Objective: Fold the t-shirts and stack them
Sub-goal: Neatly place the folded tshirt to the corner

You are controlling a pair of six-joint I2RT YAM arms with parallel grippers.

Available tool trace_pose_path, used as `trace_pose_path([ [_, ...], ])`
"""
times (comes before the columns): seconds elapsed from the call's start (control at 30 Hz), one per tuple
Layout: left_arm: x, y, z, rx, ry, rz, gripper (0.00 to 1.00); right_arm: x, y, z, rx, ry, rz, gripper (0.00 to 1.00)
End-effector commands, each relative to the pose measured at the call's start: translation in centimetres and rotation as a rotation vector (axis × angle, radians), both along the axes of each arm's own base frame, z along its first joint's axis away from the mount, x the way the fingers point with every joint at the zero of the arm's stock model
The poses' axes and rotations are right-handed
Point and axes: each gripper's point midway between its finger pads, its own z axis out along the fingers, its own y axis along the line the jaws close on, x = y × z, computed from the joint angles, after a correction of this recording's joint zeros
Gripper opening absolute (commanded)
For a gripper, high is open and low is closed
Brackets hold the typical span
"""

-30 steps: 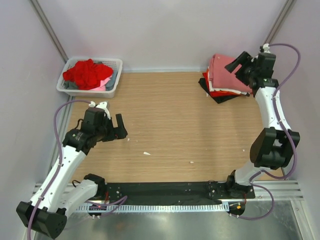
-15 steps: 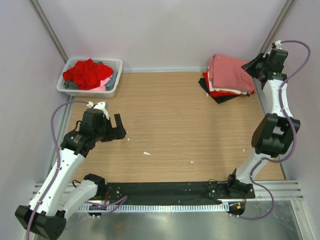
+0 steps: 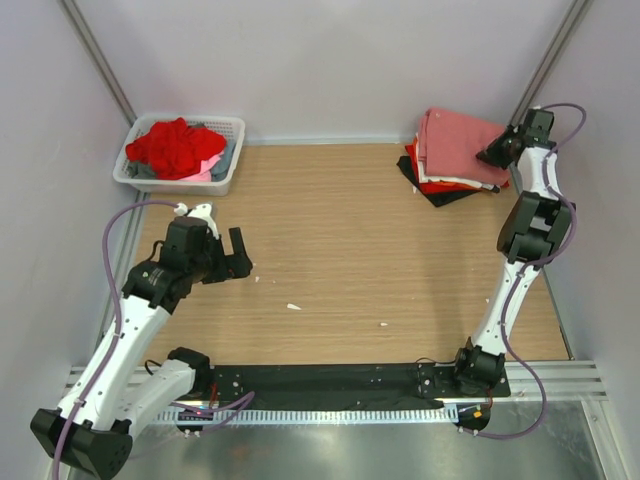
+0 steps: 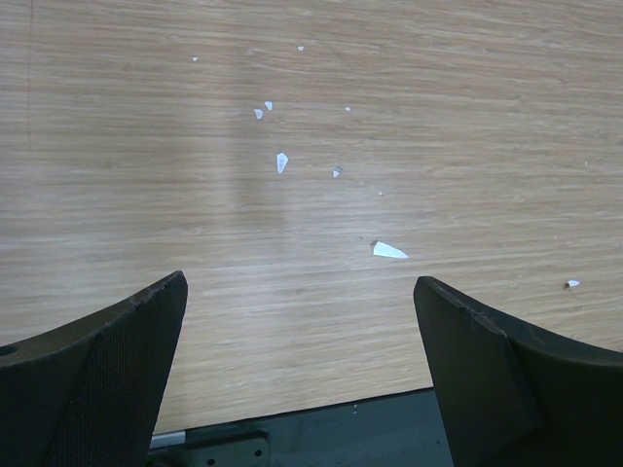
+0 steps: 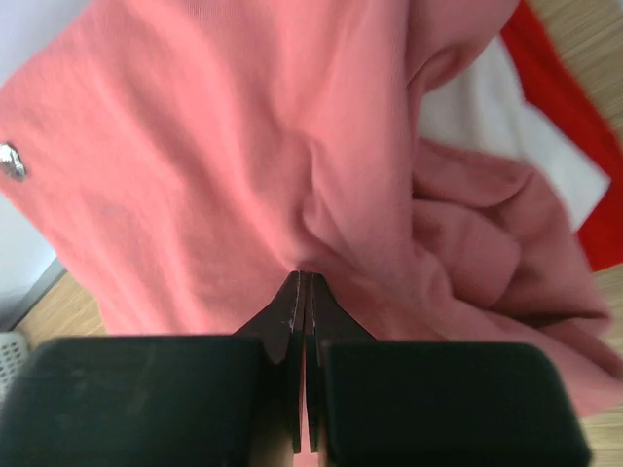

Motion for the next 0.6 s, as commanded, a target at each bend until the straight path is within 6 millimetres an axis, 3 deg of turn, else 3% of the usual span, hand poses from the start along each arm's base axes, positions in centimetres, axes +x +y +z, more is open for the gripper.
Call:
trace_pose_path([
  [0.0, 0.6, -0.5, 0.4, -0.011, -0.028, -0.005, 1.0, 0.6, -4.8, 4.1, -0.132, -0.078, -0.088, 0.01],
  [0.13, 0.6, -0.6, 0.1, -0.006, -0.015, -0.009, 1.0, -0.6, -9.9, 3.0, -0.164, -0.04, -0.2, 0.01],
  [0.27, 0.6, -0.6, 0.1, -0.003, -0.011, -0.009, 1.0, -2.2, -13.4, 2.1, -0.237, 0.019, -0.298, 0.01],
  [0.43, 0.6, -0.7, 0.1, -0.005, -0.014, -0.012, 1.0, -2.8, -13.5, 2.6, -0.254, 0.038, -0.321, 0.01],
  [0.53, 0.6, -0.6, 0.3, -0.009, -0.02, -0.012, 1.0, -3.1, -12.6, 6.0, -0.345, 0.015, -0.337, 0.03],
  [0.57, 0.5, -0.6, 0.4, -0.009, -0.025, -0.01, 1.0, -3.7, -12.8, 6.2, -0.377, 0.031, -0.363, 0.19],
])
